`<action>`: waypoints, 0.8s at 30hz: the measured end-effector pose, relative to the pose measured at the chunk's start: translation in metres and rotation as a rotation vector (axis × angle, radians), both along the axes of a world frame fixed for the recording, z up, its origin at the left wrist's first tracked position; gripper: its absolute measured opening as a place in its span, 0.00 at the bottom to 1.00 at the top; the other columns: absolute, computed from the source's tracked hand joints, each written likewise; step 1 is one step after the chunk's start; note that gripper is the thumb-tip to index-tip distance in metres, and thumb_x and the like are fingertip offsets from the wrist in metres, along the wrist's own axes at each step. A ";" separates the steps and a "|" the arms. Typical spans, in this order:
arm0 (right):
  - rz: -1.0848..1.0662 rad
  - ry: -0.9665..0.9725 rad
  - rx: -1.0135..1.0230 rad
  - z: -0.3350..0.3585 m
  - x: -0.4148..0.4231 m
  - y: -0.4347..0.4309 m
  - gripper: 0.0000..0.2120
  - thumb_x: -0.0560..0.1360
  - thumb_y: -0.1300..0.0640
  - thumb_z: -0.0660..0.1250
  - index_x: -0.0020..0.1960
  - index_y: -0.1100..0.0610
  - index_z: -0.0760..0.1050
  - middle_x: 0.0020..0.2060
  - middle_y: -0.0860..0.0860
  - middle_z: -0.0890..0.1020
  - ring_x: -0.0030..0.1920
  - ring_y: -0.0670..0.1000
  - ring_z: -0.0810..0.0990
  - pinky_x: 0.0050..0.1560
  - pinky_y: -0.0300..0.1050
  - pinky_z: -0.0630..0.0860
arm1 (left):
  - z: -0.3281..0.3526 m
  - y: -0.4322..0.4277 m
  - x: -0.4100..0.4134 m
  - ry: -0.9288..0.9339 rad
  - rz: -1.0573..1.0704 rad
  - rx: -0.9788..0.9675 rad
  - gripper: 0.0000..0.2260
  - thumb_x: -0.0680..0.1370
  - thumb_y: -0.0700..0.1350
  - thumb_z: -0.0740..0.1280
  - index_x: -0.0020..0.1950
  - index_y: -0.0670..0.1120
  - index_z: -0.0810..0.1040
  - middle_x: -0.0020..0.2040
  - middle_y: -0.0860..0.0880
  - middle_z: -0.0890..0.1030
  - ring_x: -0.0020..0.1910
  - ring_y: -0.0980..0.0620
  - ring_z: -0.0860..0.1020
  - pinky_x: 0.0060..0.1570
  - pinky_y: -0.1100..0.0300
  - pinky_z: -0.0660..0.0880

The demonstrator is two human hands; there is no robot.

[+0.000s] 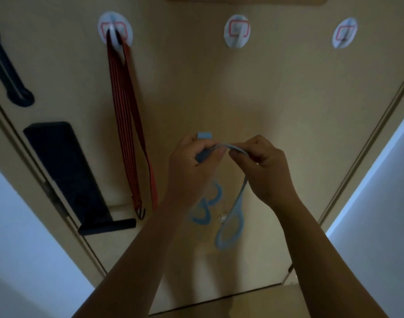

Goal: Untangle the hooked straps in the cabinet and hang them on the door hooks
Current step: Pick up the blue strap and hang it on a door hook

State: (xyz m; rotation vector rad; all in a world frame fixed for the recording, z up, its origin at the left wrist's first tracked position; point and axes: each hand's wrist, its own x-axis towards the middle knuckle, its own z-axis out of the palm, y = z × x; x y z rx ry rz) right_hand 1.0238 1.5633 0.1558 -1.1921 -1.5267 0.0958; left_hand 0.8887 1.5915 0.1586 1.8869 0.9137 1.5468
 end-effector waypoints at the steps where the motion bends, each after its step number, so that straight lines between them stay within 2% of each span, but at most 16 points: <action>1: 0.008 -0.004 0.005 0.005 0.006 0.009 0.10 0.71 0.55 0.64 0.51 0.47 0.78 0.34 0.44 0.73 0.36 0.40 0.73 0.37 0.29 0.67 | 0.007 0.008 0.007 -0.030 0.013 0.020 0.01 0.71 0.49 0.67 0.40 0.56 0.78 0.38 0.58 0.72 0.38 0.64 0.73 0.39 0.74 0.67; 4: 0.064 0.016 0.044 0.020 0.026 0.036 0.07 0.72 0.56 0.65 0.48 0.50 0.80 0.34 0.45 0.76 0.37 0.41 0.74 0.38 0.32 0.69 | 0.025 0.030 0.031 -0.105 0.073 0.077 0.09 0.71 0.45 0.70 0.38 0.60 0.76 0.40 0.56 0.74 0.38 0.66 0.75 0.38 0.75 0.69; 6: 0.116 0.060 0.060 0.033 0.037 0.054 0.06 0.73 0.58 0.67 0.48 0.50 0.78 0.36 0.44 0.78 0.37 0.42 0.76 0.38 0.33 0.71 | 0.036 0.045 0.046 -0.134 0.111 0.085 0.11 0.72 0.44 0.71 0.37 0.61 0.76 0.41 0.53 0.76 0.38 0.63 0.75 0.38 0.72 0.70; 8: 0.158 0.113 0.086 0.048 0.048 0.072 0.07 0.72 0.61 0.69 0.46 0.49 0.76 0.34 0.42 0.77 0.34 0.43 0.75 0.36 0.33 0.71 | 0.047 0.059 0.057 -0.169 0.156 0.104 0.10 0.72 0.44 0.71 0.37 0.60 0.78 0.39 0.55 0.75 0.37 0.61 0.74 0.37 0.69 0.71; 12: 0.231 0.100 0.171 0.080 0.067 0.102 0.11 0.71 0.61 0.69 0.39 0.45 0.75 0.29 0.36 0.78 0.32 0.38 0.74 0.34 0.27 0.69 | 0.072 0.082 0.076 -0.199 0.258 0.207 0.04 0.72 0.42 0.70 0.42 0.51 0.80 0.39 0.56 0.72 0.38 0.65 0.73 0.40 0.75 0.68; 15: 0.303 0.114 0.262 0.107 0.072 0.118 0.06 0.71 0.61 0.69 0.43 0.51 0.78 0.32 0.38 0.78 0.34 0.36 0.75 0.37 0.27 0.70 | 0.095 0.093 0.081 -0.195 0.331 0.317 0.03 0.73 0.41 0.69 0.44 0.49 0.79 0.39 0.56 0.72 0.39 0.68 0.73 0.41 0.76 0.67; 18: 0.318 0.133 0.343 0.127 0.070 0.131 0.07 0.71 0.60 0.69 0.48 0.52 0.78 0.36 0.39 0.78 0.35 0.33 0.76 0.37 0.26 0.69 | 0.119 0.103 0.080 -0.137 0.426 0.378 0.03 0.72 0.45 0.68 0.44 0.50 0.80 0.39 0.55 0.72 0.39 0.66 0.72 0.43 0.75 0.67; 21: 0.342 0.245 0.315 0.138 0.067 0.144 0.05 0.73 0.60 0.66 0.47 0.54 0.80 0.35 0.42 0.80 0.35 0.36 0.77 0.38 0.29 0.71 | 0.137 0.112 0.082 -0.095 0.484 0.356 0.04 0.71 0.46 0.68 0.42 0.47 0.82 0.39 0.56 0.73 0.40 0.63 0.73 0.44 0.73 0.69; 24: 0.318 0.290 0.272 0.142 0.063 0.149 0.06 0.74 0.59 0.65 0.42 0.50 0.79 0.34 0.44 0.81 0.36 0.41 0.79 0.37 0.34 0.75 | 0.146 0.118 0.085 -0.073 0.536 0.342 0.04 0.72 0.45 0.68 0.40 0.46 0.80 0.42 0.51 0.76 0.41 0.61 0.73 0.46 0.70 0.70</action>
